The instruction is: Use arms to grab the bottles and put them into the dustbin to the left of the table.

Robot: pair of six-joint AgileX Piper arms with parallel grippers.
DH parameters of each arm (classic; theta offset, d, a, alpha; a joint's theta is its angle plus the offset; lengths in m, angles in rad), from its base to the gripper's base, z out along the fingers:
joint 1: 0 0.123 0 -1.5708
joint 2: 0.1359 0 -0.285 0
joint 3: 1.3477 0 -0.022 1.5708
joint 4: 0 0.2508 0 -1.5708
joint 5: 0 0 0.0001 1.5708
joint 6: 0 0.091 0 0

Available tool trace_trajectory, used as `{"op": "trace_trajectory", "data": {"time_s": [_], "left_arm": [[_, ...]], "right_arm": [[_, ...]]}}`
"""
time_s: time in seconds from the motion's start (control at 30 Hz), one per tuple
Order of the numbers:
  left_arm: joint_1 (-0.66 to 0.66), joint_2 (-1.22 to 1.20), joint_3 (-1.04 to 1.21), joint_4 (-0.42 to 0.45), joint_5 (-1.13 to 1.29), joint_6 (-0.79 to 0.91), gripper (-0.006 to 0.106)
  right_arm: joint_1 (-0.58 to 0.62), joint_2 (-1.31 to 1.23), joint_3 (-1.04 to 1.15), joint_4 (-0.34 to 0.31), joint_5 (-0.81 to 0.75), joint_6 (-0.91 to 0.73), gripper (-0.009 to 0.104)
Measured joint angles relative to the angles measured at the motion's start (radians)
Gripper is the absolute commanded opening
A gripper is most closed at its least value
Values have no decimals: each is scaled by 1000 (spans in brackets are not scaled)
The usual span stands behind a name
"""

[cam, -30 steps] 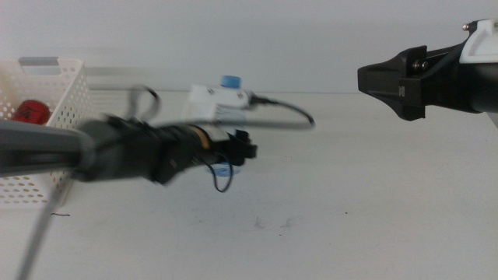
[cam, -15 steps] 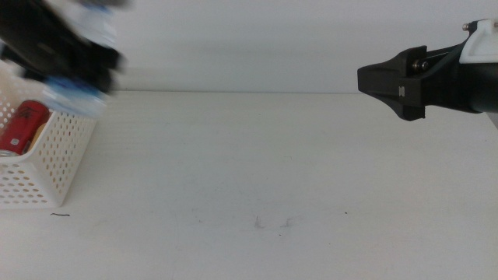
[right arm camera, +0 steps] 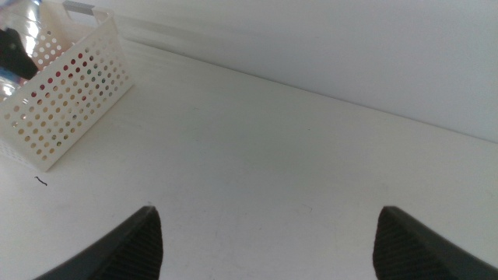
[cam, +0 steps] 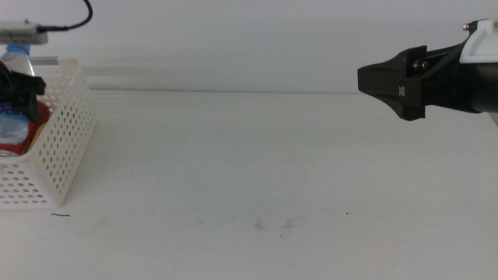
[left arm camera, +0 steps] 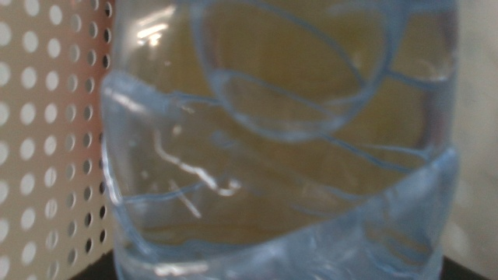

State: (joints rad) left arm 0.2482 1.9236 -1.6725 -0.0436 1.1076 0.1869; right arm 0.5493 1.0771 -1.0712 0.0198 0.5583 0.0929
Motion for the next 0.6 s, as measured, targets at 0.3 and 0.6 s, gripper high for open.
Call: {"op": "trace_trajectory", "data": {"time_s": [0.3,0.6], "left_arm": [[9,112,0,-10,-92,19,86],[9,60,-4,9,-68,8,94]], "right_arm": [[0,0,0,0,0,0,88],[0,0,0,0,0,0,88]]}}
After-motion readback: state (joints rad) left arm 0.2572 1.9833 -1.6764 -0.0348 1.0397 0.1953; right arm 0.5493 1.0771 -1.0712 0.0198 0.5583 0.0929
